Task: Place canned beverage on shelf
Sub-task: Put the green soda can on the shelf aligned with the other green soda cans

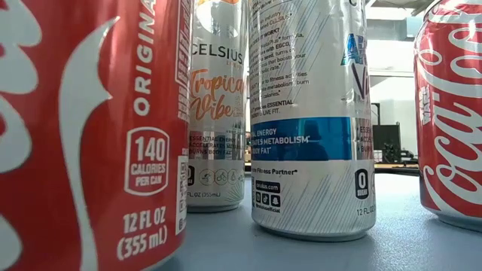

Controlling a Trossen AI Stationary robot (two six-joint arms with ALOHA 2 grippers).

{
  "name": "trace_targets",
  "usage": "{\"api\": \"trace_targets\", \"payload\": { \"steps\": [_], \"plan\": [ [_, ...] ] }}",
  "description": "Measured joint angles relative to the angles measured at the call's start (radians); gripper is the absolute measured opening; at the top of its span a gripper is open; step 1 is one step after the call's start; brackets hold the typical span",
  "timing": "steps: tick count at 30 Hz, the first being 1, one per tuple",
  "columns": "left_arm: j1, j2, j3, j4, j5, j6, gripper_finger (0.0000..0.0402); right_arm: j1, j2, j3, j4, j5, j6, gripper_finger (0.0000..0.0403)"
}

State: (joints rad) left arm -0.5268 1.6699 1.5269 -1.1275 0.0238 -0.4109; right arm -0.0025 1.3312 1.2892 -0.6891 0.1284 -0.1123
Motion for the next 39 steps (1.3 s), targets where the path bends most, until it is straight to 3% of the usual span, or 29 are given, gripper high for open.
{"api": "trace_targets", "payload": {
  "steps": [8,13,22,39],
  "plan": [
    [-0.011,0.0,0.014,-0.002,0.027,-0.1,0.0379,0.0,0.0,0.0,0.0,-0.001,0.012,0.0256],
    [-0.042,0.016,0.062,-0.007,-0.006,-0.196,0.0375,0.0,0.0,0.0,-0.002,-0.002,0.019,0.0256],
    [-0.07,0.13,0.236,-0.164,-0.006,-0.327,0.0373,0.001,0.0,0.0,-0.005,-0.002,0.036,0.0256],
    [-0.142,0.234,0.284,-0.103,-0.035,-0.474,0.0373,0.002,0.0,-0.001,-0.038,-0.051,0.034,0.0256]
  ]
}}
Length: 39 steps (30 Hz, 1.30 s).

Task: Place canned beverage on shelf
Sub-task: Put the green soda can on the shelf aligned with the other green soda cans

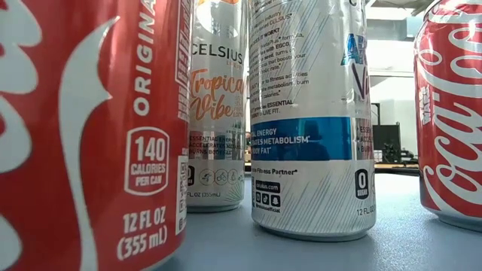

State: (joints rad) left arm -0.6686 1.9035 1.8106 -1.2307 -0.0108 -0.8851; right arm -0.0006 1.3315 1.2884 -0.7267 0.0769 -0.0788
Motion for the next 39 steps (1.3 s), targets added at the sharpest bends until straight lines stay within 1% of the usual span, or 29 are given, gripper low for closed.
{"api": "trace_targets", "payload": {
  "steps": [4,7,12,19,23,27,31,39],
  "plan": [
    [-0.002,-0.004,0.001,-0.005,-0.01,-0.018,0.0373,0.0,0.0,0.0,0.001,0.0,0.0,0.0256],
    [-0.011,-0.003,-0.004,-0.016,-0.049,0.01,0.0373,-0.002,0.0,0.0,0.002,0.0,0.0,0.0256],
    [-0.013,-0.003,-0.016,-0.003,-0.06,0.036,0.0373,-0.002,0.0,0.0,0.002,0.0,0.0,0.0256],
    [-0.014,-0.003,-0.016,-0.041,-0.101,0.077,0.0373,-0.002,0.0,0.0,0.006,0.0,0.0,0.0256],
    [-0.014,-0.003,-0.021,-0.033,-0.101,0.071,0.0373,-0.002,0.0,0.0,0.006,0.0,0.0,0.0256],
    [-0.015,-0.003,-0.043,0.003,-0.08,0.053,0.0373,-0.002,0.0,0.0,0.006,0.0,0.0,0.0256],
    [-0.015,-0.006,-0.066,0.037,-0.08,0.046,0.0373,-0.002,0.0,0.0,0.006,0.0,0.0,0.0256],
    [-0.019,-0.012,-0.079,0.044,-0.092,0.025,0.0373,-0.002,0.0,0.0,0.006,0.001,-0.007,0.0256]
  ]
}}
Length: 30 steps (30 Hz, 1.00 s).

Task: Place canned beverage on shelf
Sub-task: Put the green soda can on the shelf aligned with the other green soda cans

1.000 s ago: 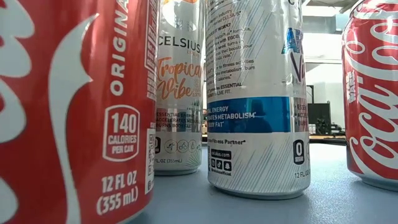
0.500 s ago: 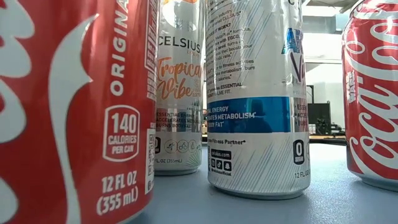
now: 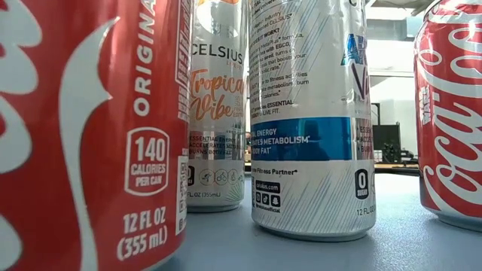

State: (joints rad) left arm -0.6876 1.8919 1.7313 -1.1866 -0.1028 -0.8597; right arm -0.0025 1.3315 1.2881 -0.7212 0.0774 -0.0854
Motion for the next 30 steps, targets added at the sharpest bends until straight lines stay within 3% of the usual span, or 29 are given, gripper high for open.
{"api": "trace_targets", "payload": {
  "steps": [18,30],
  "plan": [
    [-0.01,-0.001,-0.002,-0.002,0.026,-0.092,0.0373,0.0,0.0,0.0,0.0,0.0,-0.005,0.0256],
    [-0.01,-0.002,-0.002,-0.004,0.056,-0.074,0.0373,0.0,0.0,0.0,0.0,0.0,-0.001,0.0256]
  ]
}}
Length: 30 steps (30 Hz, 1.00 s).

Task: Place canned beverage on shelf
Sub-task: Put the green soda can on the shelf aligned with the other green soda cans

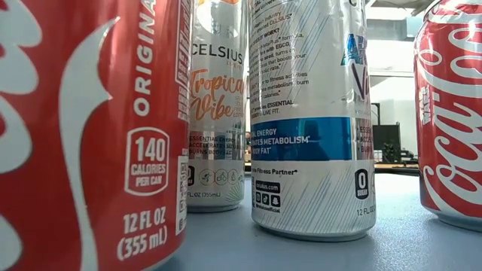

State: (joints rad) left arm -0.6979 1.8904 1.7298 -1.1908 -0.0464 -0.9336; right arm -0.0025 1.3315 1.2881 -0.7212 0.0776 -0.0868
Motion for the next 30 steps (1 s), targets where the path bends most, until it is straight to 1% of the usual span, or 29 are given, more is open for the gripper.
{"api": "trace_targets", "payload": {
  "steps": [7,13,15,20,23,30],
  "plan": [
    [0.0,0.0,0.0,-0.001,0.009,0.008,0.0373,0.0,0.0,0.0,0.0,0.0,0.0,0.0256],
    [0.0,-0.006,-0.003,-0.013,-0.011,0.024,0.0373,0.0,0.0,0.0,0.0,0.0,0.0,0.0256],
    [0.0,-0.03,-0.036,0.007,-0.01,0.016,0.0373,0.0,0.0,0.0,0.0,0.0,0.0,0.0256],
    [0.001,-0.101,-0.179,0.178,0.025,-0.015,0.0373,0.0,0.0,0.0,0.0,0.0,0.0,0.0256],
    [0.002,-0.121,-0.19,0.183,0.024,-0.006,0.0373,0.0,0.0,0.0,0.0,0.0,0.0,0.0256],
    [0.007,-0.124,-0.191,0.156,0.03,0.022,0.0373,-0.006,0.0,0.0,0.003,0.0,0.0,0.0256]
  ]
}}
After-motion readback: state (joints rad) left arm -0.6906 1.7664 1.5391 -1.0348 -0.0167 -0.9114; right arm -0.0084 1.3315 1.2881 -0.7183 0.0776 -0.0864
